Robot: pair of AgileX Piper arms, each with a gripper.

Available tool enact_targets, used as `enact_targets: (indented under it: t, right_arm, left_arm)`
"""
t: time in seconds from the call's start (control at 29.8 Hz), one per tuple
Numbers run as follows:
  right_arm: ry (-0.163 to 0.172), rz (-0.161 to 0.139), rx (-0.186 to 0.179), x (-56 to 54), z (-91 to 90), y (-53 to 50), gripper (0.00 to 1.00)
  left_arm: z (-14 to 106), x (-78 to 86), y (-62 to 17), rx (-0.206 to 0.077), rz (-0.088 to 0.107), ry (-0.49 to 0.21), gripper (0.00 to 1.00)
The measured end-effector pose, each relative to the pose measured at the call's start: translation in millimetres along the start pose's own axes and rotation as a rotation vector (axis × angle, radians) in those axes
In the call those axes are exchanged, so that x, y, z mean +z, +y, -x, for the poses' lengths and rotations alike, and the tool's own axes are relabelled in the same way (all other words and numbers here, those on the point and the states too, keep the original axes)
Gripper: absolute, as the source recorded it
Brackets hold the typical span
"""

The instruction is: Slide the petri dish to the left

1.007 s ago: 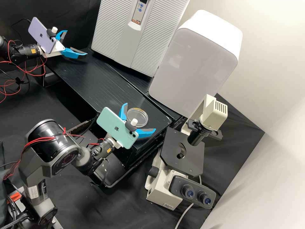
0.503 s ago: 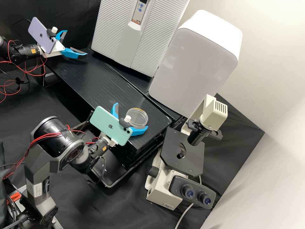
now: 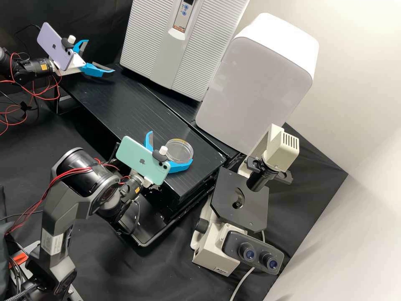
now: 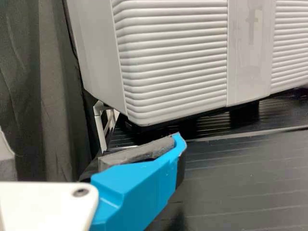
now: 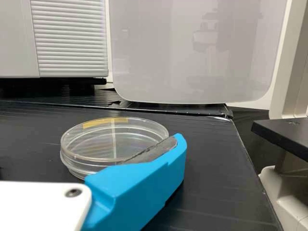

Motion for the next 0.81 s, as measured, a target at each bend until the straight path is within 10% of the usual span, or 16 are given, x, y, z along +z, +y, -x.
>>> enact_targets:
  t: [0.81]
  right_arm:
    - [-0.01,-0.037,0.037,11.6,-3.9,12.4,1.0]
  left_arm:
    - [0.0,0.0,0.0,0.0,0.0,0.0,1.0]
